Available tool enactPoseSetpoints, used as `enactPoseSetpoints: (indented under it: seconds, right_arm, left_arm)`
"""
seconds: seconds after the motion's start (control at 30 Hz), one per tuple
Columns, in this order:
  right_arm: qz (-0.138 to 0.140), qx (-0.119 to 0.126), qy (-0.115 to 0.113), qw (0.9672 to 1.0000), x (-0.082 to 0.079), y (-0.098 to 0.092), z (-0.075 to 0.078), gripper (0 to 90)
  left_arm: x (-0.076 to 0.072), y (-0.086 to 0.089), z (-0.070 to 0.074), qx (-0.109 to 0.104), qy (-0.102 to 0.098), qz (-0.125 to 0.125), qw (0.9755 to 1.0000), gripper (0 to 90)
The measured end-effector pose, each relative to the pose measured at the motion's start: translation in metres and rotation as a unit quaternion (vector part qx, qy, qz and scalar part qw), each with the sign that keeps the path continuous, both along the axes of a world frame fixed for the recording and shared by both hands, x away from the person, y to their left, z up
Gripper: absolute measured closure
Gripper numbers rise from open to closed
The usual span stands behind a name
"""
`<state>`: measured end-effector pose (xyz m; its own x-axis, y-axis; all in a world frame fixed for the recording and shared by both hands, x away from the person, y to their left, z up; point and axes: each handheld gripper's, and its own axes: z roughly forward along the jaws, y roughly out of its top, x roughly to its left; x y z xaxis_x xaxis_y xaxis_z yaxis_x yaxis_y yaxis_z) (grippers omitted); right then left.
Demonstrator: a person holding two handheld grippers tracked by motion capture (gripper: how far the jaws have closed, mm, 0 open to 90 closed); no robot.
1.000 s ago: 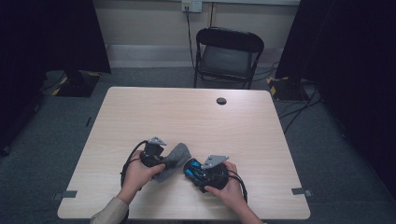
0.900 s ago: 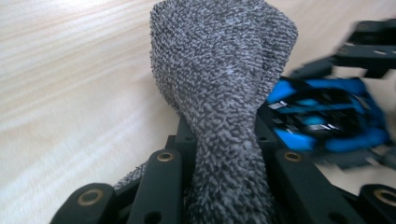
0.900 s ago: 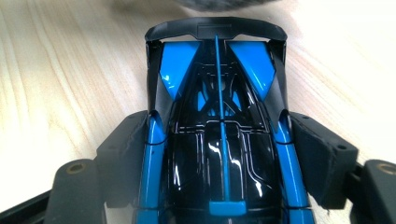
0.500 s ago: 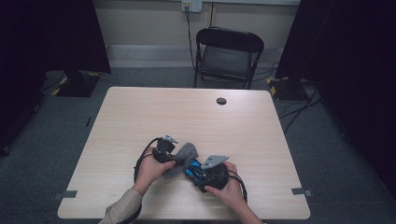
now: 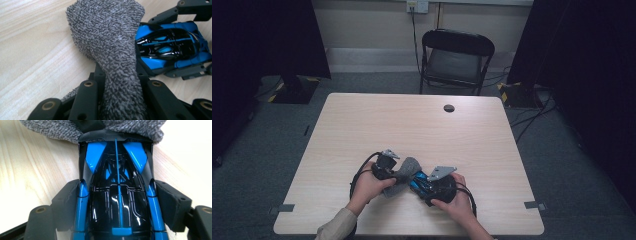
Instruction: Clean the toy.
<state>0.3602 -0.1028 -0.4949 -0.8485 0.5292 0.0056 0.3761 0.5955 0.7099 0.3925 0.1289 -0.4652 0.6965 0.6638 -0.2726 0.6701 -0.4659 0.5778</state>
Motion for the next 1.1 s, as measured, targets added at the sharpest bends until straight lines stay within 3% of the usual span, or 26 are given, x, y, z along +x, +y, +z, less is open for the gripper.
enactPoseSetpoints:
  seconds: [1.1]
  right_arm:
    - [-0.002, 0.0, 0.0, 1.0, 0.0, 0.001, 0.0, 26.1]
  left_arm:
    - [-0.031, 0.023, 0.003, 0.004, 0.008, -0.017, 0.9998, 72.5]
